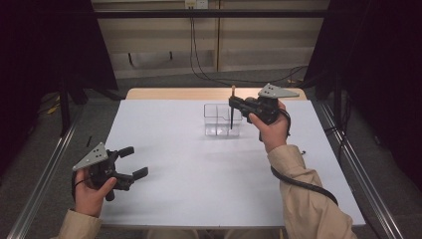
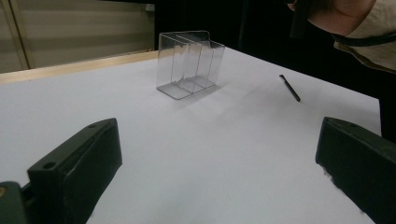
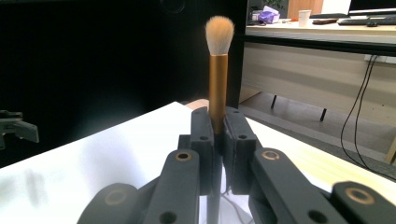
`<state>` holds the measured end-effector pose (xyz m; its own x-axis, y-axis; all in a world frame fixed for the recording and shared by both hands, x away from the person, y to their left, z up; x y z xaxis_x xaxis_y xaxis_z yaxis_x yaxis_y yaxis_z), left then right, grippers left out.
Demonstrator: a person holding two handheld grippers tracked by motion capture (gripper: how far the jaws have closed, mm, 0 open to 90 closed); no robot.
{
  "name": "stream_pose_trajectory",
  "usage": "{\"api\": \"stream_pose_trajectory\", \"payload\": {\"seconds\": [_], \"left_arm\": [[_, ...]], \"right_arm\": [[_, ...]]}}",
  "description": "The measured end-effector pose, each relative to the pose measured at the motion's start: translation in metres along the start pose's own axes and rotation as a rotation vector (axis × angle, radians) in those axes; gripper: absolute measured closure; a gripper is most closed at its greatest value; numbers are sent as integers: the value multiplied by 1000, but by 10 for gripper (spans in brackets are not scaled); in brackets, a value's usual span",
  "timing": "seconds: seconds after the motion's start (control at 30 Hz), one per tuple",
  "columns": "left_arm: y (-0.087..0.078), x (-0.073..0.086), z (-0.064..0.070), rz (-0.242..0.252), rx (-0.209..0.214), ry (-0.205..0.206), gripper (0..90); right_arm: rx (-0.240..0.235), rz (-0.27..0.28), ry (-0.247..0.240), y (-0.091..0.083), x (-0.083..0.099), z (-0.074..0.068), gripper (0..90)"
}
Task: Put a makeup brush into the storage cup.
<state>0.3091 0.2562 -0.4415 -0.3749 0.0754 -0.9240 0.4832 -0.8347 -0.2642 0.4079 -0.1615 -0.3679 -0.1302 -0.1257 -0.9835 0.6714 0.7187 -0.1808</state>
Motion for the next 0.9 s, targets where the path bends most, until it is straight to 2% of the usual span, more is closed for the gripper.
{"api": "stream_pose_trajectory", "payload": {"seconds": [0.33,0.9], "left_arm": [[2,1,-1,0,7,3,4],[1,2,0,2,6,7,5]], "right_arm": [[43,2,-3,4,2,11,838],[78,16,1,12,-3,25,838]]}}
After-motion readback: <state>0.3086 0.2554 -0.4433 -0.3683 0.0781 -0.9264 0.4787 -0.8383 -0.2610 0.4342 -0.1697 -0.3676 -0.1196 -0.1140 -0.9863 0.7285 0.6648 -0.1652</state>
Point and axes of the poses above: each handheld gripper's, and its own axes: y roughly forward along the jaws, x roughly out of its underside, z roughly to its right, the point moved 3 cm from there along y, roughly forward along the jaws, and after that the axes turned 6 degrees about -y, right-handed, at the moved point
